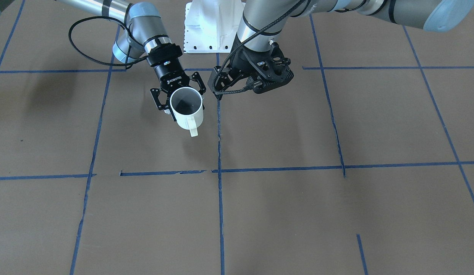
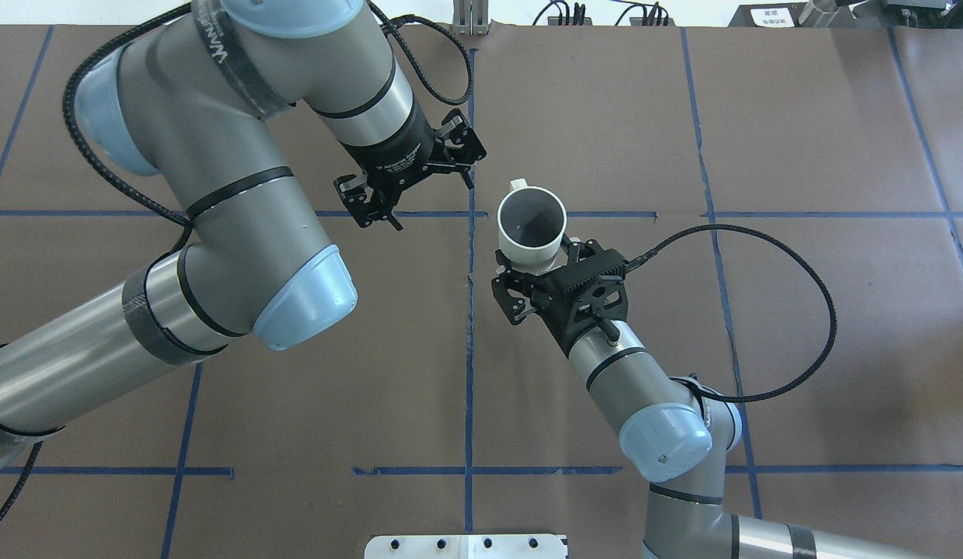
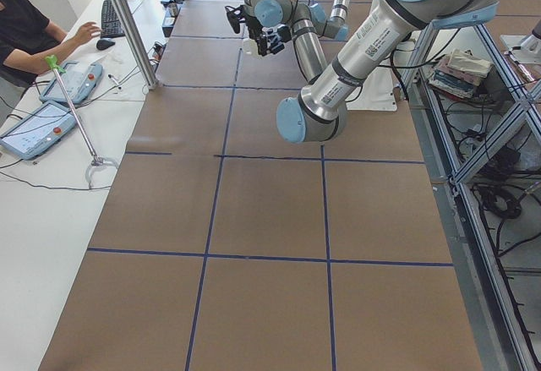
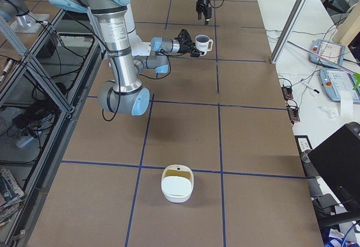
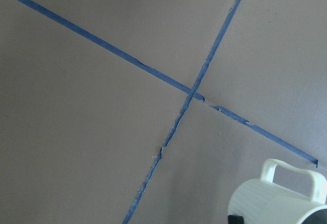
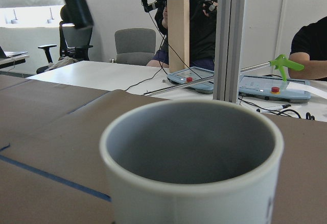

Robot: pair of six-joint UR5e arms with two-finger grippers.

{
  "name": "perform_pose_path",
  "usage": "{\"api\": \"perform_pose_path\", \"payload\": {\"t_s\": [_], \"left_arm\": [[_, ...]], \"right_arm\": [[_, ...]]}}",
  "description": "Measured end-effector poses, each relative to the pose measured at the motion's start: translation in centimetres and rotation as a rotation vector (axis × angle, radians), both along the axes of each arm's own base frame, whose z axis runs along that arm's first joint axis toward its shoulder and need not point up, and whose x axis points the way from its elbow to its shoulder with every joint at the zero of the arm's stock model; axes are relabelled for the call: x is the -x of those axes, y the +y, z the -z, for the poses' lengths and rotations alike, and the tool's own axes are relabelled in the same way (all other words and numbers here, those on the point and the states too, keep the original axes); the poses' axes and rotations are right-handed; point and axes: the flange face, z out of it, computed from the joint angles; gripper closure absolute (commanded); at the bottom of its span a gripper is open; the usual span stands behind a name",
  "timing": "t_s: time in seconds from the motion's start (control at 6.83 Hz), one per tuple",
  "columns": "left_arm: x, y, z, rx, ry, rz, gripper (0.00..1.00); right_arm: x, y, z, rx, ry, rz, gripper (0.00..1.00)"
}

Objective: Left arm hands cup to right arm to dump lemon

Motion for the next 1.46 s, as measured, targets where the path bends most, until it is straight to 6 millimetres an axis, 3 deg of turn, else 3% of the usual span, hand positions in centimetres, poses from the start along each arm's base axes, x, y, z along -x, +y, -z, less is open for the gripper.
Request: {"api": "perform_pose_path", "payload": {"t_s": [0.29, 0.73, 0.88, 1.02, 1.17, 1.46], "left_arm": [[-0.8, 0.4, 0.5, 0.014, 0.011, -0.032, 0.09], [-2.4, 1.9, 0.5, 0.013, 0.009, -0.062, 0.12], [-2.7, 2.1, 0.4, 0.013, 0.006, -0.067, 0.24], [-2.9, 2.2, 0.4, 0.013, 0.004, -0.068, 0.62], [-2.9, 2.3, 0.4, 0.012, 0.004, -0.069, 0.97], [-2.7, 2.4, 0.4, 0.012, 0.007, -0.07, 1.0]], "right_arm": [[1.4, 0.4, 2.3, -0.015, 0.092, -0.002, 0.88], [1.1, 0.9, 4.5, -0.042, 0.155, 0.008, 0.84], [0.7, 1.0, 5.2, -0.043, 0.159, 0.011, 0.81], [0.4, 1.2, 5.8, -0.042, 0.166, 0.014, 0.7], [0.2, 1.3, 6.1, -0.041, 0.169, 0.016, 0.7], [0.4, 1.8, 6.2, -0.036, 0.166, 0.023, 0.02]]}}
